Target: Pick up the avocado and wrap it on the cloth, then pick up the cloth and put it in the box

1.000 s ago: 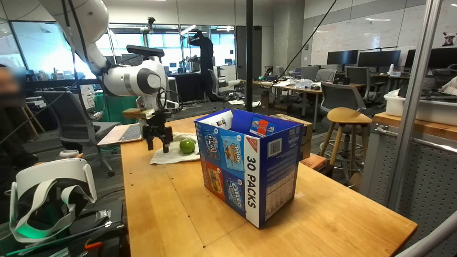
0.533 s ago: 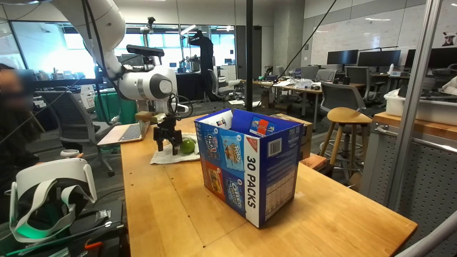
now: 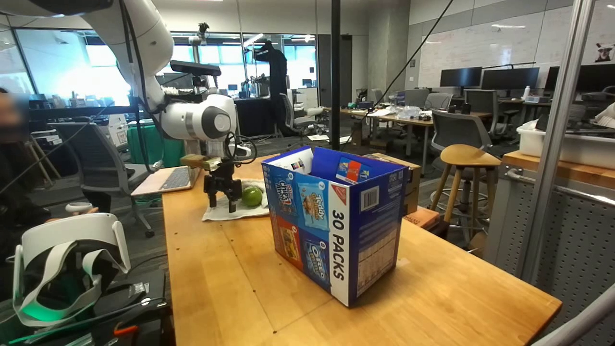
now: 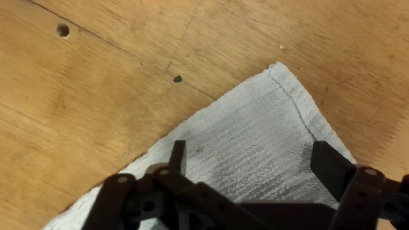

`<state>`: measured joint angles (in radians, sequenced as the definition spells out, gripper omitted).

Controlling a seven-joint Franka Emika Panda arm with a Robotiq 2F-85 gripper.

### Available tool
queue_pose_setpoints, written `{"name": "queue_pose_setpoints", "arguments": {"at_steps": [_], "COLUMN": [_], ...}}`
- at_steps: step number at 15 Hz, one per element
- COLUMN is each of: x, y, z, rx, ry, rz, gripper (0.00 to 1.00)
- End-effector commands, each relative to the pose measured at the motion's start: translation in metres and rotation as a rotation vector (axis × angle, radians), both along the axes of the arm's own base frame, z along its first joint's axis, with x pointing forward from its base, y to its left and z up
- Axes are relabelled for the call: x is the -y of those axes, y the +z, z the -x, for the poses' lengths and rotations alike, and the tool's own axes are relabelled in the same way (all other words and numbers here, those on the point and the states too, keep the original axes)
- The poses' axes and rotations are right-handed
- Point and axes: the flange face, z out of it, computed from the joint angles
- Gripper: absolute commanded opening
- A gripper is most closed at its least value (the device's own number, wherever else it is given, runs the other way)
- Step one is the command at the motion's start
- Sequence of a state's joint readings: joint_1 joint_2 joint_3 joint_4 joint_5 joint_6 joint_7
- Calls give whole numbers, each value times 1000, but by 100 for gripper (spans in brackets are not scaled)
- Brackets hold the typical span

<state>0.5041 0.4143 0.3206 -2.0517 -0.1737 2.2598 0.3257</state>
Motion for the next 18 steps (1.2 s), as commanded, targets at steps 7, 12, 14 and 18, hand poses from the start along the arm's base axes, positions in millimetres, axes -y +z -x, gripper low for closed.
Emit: {"name": "queue_pose_setpoints", "arguments": {"at_steps": [7,12,14,18], "x": [4,10,12,16], "y": [-9,-11,-8,-2], "z": [26,26,26,24], "rx": [-19,-45,-47,-41], "ry": [-19,-34,-45,-56], "rz": [11,-5,-12,-9], "gripper": [100,59,43,12]}}
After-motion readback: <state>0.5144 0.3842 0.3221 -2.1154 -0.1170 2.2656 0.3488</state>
